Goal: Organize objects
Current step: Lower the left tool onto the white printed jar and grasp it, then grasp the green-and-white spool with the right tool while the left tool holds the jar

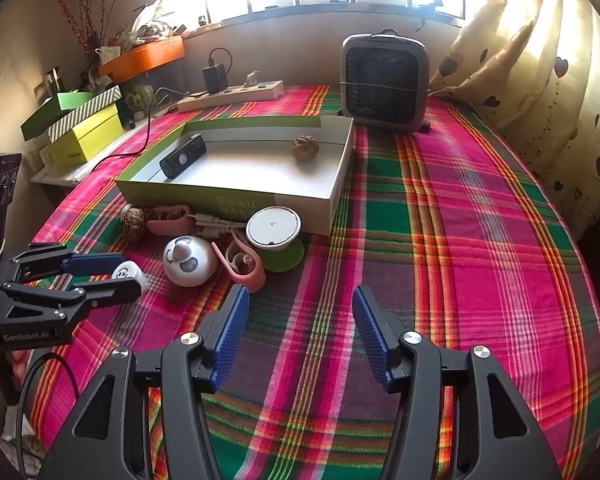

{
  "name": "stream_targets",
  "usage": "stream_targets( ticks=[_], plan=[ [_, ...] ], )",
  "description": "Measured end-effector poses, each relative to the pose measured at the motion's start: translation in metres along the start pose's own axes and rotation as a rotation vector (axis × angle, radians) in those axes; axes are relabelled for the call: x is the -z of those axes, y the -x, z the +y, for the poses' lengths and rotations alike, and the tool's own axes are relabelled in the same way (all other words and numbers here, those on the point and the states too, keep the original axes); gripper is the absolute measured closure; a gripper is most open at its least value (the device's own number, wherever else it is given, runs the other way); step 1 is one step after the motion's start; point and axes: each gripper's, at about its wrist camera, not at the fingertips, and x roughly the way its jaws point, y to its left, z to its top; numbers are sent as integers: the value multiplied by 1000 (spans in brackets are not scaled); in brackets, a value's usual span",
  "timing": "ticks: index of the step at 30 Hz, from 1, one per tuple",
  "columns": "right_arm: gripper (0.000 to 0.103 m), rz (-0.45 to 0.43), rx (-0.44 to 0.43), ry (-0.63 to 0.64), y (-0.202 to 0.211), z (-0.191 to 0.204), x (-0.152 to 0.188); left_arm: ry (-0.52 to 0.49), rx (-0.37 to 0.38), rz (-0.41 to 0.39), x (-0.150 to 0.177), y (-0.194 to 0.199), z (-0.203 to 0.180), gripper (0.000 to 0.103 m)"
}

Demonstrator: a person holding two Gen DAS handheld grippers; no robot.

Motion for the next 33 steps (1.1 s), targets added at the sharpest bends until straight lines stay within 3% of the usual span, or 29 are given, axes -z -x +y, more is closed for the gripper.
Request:
stream_targets(
  ticks=[3, 14, 33],
  plan=[
    [48, -1, 0, 1, -2, 2, -3, 9, -17, -3, 0, 0, 3, 76],
    [48, -8, 0, -28, -17, 9, -19, 56, -78, -17, 1, 4, 22, 77],
    [48, 19, 43, -46, -40, 12, -37, 72, -72, -23, 1, 4, 27, 77]
  ],
)
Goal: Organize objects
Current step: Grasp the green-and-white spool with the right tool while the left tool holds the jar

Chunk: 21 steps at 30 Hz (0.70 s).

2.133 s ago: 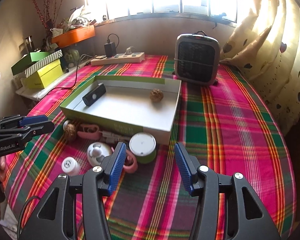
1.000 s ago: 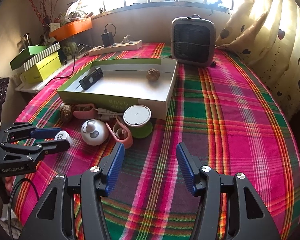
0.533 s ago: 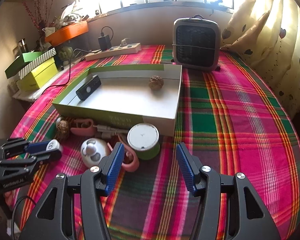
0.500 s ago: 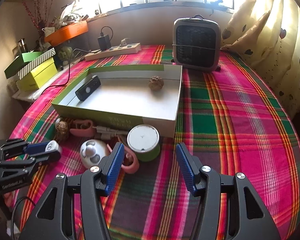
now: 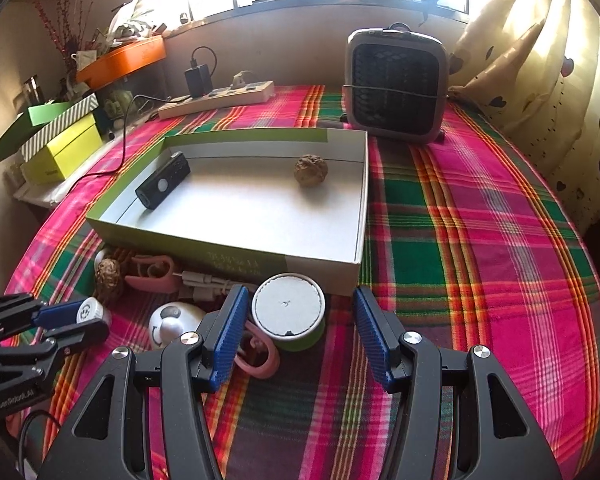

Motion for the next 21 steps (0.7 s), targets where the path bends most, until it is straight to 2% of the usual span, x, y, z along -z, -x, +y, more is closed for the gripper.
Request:
stream_targets(
  ticks=[7, 10, 16, 21],
  plan=[
    [48, 5, 7, -14, -1, -3, 0, -1, 0, 0, 0, 0, 0, 77],
    [57, 2, 7, -7, 0, -1, 0, -1, -1, 0, 0, 0, 0, 77],
    [67, 5, -5, -5, 0, -2, 1, -1, -1, -1, 0, -1, 0, 77],
    [67, 1, -7, -8, 2, -3, 1, -2, -1, -1, -1, -1, 1, 77]
  ],
)
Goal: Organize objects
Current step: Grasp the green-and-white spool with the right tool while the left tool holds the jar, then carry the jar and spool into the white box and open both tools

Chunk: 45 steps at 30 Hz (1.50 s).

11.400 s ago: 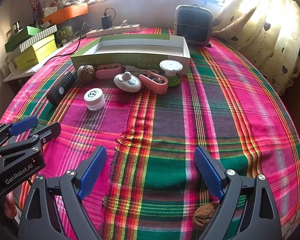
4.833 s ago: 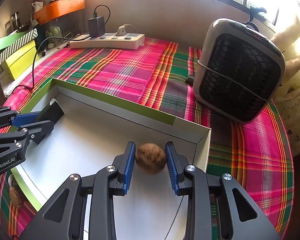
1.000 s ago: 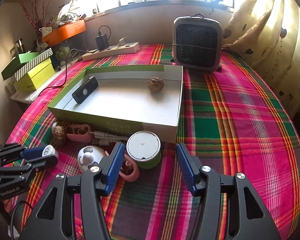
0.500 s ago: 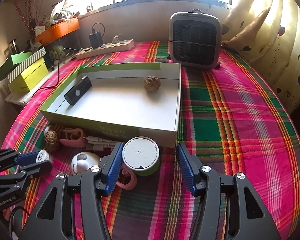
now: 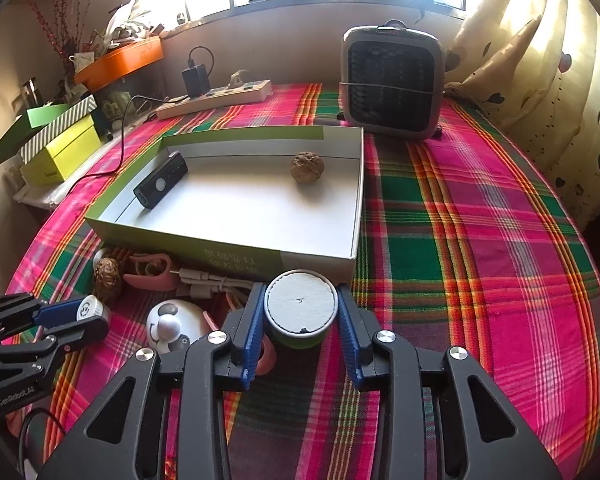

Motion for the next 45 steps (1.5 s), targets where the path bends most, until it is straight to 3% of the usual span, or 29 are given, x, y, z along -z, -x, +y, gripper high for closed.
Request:
stream_targets(
  ticks=[13, 23, 33, 45],
  plan=[
    [67, -7, -4, 11, 3, 2, 1, 1, -12, 5, -1, 2, 2, 77],
    [67, -37, -14, 21, 21, 5, -4, -17, -8, -37, -11, 19, -4, 78],
    [67, -66, -23, 30, 33, 9, -18, -39, 12, -76, -39, 27, -7, 77],
    [67, -65, -35, 44, 19, 14, -48, -53, 30, -76, -79, 8, -7, 77]
  ],
)
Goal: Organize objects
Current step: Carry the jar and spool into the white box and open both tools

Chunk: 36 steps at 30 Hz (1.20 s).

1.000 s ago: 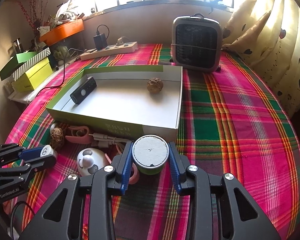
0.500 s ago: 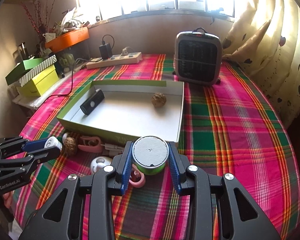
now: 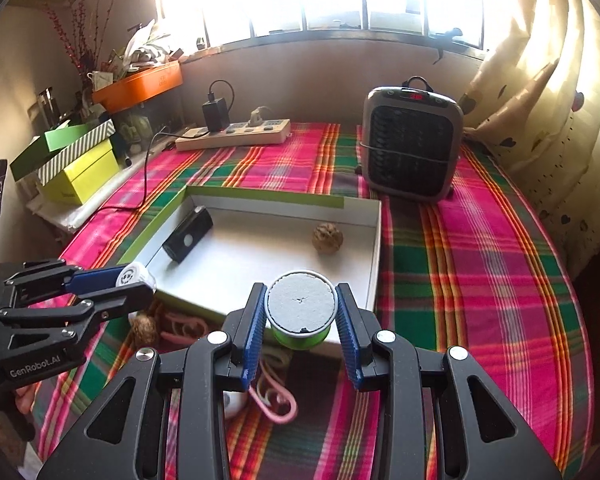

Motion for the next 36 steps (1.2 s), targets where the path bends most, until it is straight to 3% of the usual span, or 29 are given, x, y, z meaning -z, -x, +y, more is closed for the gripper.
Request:
stream_targets(
  ticks=[17, 36],
  plan=[
    [68, 62, -9, -29, -56, -13, -20, 9, -28, 43, -44, -57, 18, 77],
    [68, 87, 23, 3, -79, -14, -22, -1, -81, 85, -60, -100, 28, 77]
  ],
)
